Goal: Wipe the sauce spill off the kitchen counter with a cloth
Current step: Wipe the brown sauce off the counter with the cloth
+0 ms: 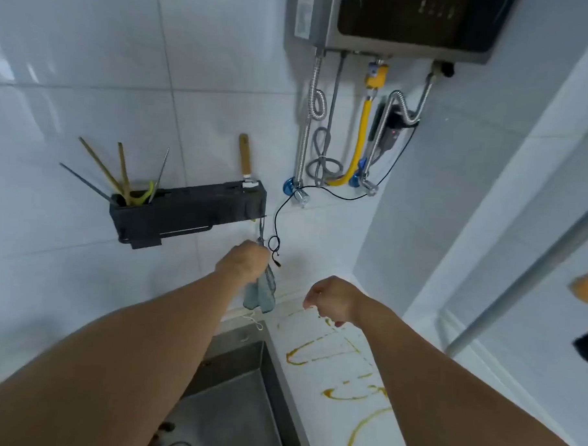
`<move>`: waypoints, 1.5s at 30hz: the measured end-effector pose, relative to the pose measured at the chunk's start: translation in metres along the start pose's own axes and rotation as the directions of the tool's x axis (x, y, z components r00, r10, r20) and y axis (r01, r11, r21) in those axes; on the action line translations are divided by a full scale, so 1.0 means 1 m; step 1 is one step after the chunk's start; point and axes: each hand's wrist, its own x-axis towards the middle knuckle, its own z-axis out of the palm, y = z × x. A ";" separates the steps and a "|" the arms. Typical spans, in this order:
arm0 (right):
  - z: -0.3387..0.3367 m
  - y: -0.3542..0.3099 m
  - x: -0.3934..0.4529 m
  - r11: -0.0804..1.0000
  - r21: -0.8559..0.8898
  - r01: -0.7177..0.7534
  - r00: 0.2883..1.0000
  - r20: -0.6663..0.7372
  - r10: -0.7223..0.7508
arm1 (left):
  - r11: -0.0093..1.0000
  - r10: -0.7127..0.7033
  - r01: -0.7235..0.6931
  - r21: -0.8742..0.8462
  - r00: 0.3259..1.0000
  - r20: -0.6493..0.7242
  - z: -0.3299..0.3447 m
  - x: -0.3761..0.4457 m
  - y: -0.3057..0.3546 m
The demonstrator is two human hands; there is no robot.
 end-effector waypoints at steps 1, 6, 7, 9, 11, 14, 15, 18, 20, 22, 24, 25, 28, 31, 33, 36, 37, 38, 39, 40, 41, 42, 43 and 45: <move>-0.006 0.006 0.013 1.000 -0.005 0.027 0.999 0.022 -0.027 | 0.999 -0.036 0.036 -0.006 0.999 -0.014 0.003 0.006 0.004; -0.027 0.025 0.060 0.995 -0.007 0.095 0.992 0.088 -0.094 | 0.978 -0.198 0.187 -0.086 0.972 -0.129 0.013 0.032 0.023; -0.032 0.030 0.070 0.994 -0.017 0.110 0.989 0.101 -0.107 | 0.970 -0.213 0.191 -0.147 0.966 -0.145 0.017 0.036 0.026; -0.040 0.037 0.089 0.989 -0.036 0.142 0.981 0.135 -0.136 | 0.975 -0.200 0.179 -0.132 0.966 -0.163 0.019 0.044 0.029; -0.045 0.039 0.106 0.987 0.005 0.158 0.977 0.141 -0.157 | 0.937 -0.269 0.225 -0.267 0.953 -0.140 0.018 0.043 0.032; -0.049 0.030 0.128 0.965 0.063 0.253 0.964 0.069 -0.257 | 0.873 -0.270 0.141 -0.466 0.937 -0.222 0.009 0.028 0.038; -0.050 0.025 0.135 0.955 0.069 0.289 0.957 0.015 -0.291 | 0.848 -0.236 0.084 -0.523 0.944 -0.231 0.005 0.022 0.041; -0.047 0.004 0.145 0.930 0.063 0.363 0.931 0.030 -0.365 | 0.790 -0.124 -0.086 -0.606 0.947 -0.297 -0.023 -0.004 0.048; -0.041 -0.008 0.147 0.916 0.049 0.398 0.905 0.141 -0.401 | 0.779 -0.076 -0.166 -0.605 0.933 -0.353 -0.047 -0.025 0.049; -0.036 -0.016 0.151 0.895 0.033 0.445 0.885 0.141 -0.445 | 0.750 -0.039 -0.216 -0.626 0.929 -0.367 -0.064 -0.041 0.041; -0.035 -0.020 0.148 0.882 0.014 0.472 0.875 0.114 -0.470 | 0.744 -0.071 -0.202 -0.637 0.924 -0.376 -0.070 -0.056 0.025; -0.036 -0.019 0.146 0.882 -0.009 0.471 0.876 0.126 -0.466 | 0.759 -0.102 -0.188 -0.623 0.911 -0.400 -0.068 -0.061 0.016; -0.046 -0.007 0.132 0.919 -0.043 0.391 0.897 0.241 -0.371 | 0.905 -0.216 -0.019 -0.426 0.841 -0.496 -0.053 -0.073 -0.006; -0.061 0.009 0.107 0.964 0.049 0.261 0.917 0.299 -0.263 | 0.976 -0.160 0.057 -0.208 0.836 -0.525 -0.036 -0.082 -0.013; -0.070 0.018 0.087 0.972 0.124 0.199 0.940 0.257 -0.225 | 0.988 -0.133 0.073 -0.137 0.852 -0.507 -0.026 -0.083 -0.015; -0.084 0.027 0.049 0.911 0.388 0.143 0.942 0.228 -0.245 | 0.947 -0.173 0.047 -0.317 0.908 -0.382 -0.029 -0.088 -0.005; -0.088 0.030 0.035 0.825 0.553 0.121 0.941 0.201 -0.273 | 0.855 -0.184 -0.005 -0.518 0.931 -0.314 -0.033 -0.090 0.001; -0.092 0.034 0.022 0.701 0.707 0.093 0.938 0.175 -0.301 | 0.652 -0.178 -0.045 -0.756 0.961 -0.210 -0.034 -0.093 0.007; -0.094 0.038 0.008 0.568 0.821 0.060 0.927 0.165 -0.336 | 0.400 -0.141 -0.009 -0.917 0.988 -0.071 -0.033 -0.099 0.011; -0.091 0.044 -0.008 0.485 0.874 0.033 0.917 0.166 -0.362 | 0.217 -0.054 0.090 -0.972 0.995 0.080 -0.025 -0.105 0.010; -0.083 0.051 -0.024 0.472 0.881 0.015 0.917 0.176 -0.358 | 0.164 0.059 0.214 -0.963 0.972 0.226 -0.012 -0.112 0.006; -0.070 0.062 -0.036 0.522 0.853 -0.006 0.930 0.196 -0.310 | 0.208 0.162 0.321 -0.924 0.921 0.356 0.007 -0.118 0.000; -0.054 0.077 -0.047 0.590 0.806 -0.041 0.944 0.225 -0.241 | 0.298 0.233 0.377 -0.877 0.862 0.450 0.026 -0.128 -0.006; -0.022 0.110 -0.068 0.628 0.772 -0.104 0.975 0.204 -0.090 | 0.449 0.236 0.401 -0.798 0.809 0.539 0.058 -0.145 -0.013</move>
